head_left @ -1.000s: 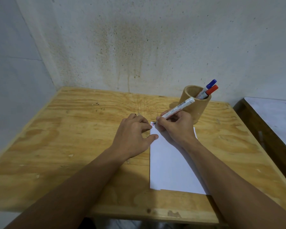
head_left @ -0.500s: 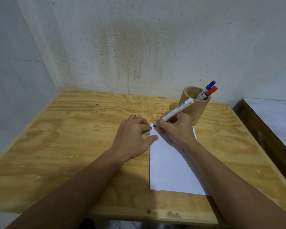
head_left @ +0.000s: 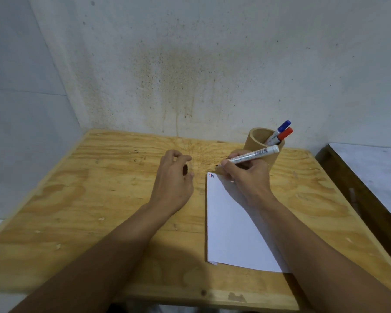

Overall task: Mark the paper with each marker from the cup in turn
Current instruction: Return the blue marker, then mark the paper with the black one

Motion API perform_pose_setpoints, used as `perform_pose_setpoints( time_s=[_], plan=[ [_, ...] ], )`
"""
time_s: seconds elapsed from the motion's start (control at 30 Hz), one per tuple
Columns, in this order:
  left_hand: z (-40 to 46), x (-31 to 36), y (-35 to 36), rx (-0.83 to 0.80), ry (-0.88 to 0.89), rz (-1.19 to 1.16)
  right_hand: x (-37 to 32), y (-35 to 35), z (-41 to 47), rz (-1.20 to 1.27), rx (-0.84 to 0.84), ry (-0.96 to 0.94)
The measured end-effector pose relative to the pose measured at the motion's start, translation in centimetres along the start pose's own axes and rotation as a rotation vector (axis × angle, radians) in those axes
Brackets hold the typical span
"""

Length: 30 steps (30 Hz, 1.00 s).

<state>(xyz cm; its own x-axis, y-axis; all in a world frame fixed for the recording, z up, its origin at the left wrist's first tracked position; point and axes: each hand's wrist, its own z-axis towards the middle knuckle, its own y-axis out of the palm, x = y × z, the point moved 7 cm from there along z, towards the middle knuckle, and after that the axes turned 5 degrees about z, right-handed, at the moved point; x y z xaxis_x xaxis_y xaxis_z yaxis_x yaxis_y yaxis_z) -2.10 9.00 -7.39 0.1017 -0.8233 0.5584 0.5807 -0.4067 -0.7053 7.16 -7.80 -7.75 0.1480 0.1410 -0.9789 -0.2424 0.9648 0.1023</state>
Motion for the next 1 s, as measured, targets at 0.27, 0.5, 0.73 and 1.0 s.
perform_pose_setpoints(
  time_s=[0.27,0.5,0.73,1.0],
  plan=[
    [1.5,-1.9,0.2,-0.103,-0.506,-0.713,-3.1,0.5,-0.1,0.131,-0.076,0.059],
    [1.7,1.0,0.8,-0.227,-0.636,-1.129,-5.0,-0.3,-0.1,0.079,-0.063,-0.030],
    [1.7,3.3,0.8,-0.286,-0.577,-1.178,-6.3,-1.3,-0.5,0.024,-0.072,-0.060],
    [2.2,5.2,0.1,-0.350,-0.521,-1.204,-8.5,-2.0,-0.4,-0.020,-0.109,-0.106]
  ],
)
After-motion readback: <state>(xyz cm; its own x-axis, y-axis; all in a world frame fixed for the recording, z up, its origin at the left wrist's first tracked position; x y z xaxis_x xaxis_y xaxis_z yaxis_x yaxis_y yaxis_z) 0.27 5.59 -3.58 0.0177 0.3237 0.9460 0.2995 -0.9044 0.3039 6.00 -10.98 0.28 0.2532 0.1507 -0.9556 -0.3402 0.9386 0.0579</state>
